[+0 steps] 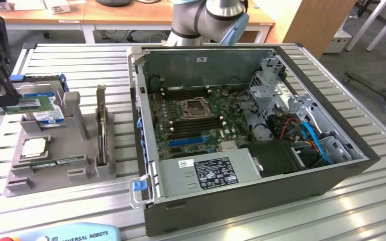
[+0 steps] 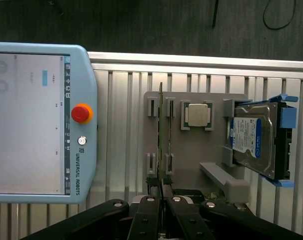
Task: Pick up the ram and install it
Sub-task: 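Pick up the ram and move it above insertion slot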
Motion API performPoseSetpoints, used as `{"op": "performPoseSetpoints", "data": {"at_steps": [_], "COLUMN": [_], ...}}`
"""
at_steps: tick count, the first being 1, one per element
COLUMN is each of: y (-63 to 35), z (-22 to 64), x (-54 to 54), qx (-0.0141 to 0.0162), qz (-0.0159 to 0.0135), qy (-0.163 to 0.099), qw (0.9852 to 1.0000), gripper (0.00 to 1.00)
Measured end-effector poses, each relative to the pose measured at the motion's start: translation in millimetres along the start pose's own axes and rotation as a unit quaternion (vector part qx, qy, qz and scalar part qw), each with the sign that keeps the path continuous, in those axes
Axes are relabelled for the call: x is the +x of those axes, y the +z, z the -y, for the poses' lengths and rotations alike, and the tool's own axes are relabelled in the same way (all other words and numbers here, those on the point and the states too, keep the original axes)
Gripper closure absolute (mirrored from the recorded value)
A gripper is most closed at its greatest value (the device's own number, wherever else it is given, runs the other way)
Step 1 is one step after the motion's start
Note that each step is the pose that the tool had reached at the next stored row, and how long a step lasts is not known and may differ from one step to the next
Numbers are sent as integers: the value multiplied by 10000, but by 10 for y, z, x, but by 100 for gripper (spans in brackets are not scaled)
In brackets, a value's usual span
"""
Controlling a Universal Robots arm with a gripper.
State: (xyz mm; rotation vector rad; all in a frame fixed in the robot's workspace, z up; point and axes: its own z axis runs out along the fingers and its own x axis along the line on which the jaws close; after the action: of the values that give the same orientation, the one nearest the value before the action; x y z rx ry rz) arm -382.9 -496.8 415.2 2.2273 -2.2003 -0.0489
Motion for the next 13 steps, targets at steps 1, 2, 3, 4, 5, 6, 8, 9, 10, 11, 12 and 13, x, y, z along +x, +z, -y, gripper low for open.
{"op": "performPoseSetpoints", "data": {"at_steps": [1,2,3,4,5,6,8,9,10,11,12,13], "y": [0,-1,-1,-1,-2,-2,-4,-6,-7,-7,-7,-8], "z": [13,32,52,74,99,123,174,202,229,259,291,320], "x": [0,0,0,1,1,1,2,2,2,3,3,4], "qx": [0,0,0,0,0,1,0,0,0,0,1,1], "qz": [0,0,0,0,0,1,1,0,0,1,1,1], "qy": [1,1,1,1,1,1,1,1,1,1,1,1], "qw": [10000,10000,10000,10000,10000,10000,10000,10000,10000,10000,10000,10000], "gripper": [89,89,89,89,89,89,89,89,89,89,89,89]}}
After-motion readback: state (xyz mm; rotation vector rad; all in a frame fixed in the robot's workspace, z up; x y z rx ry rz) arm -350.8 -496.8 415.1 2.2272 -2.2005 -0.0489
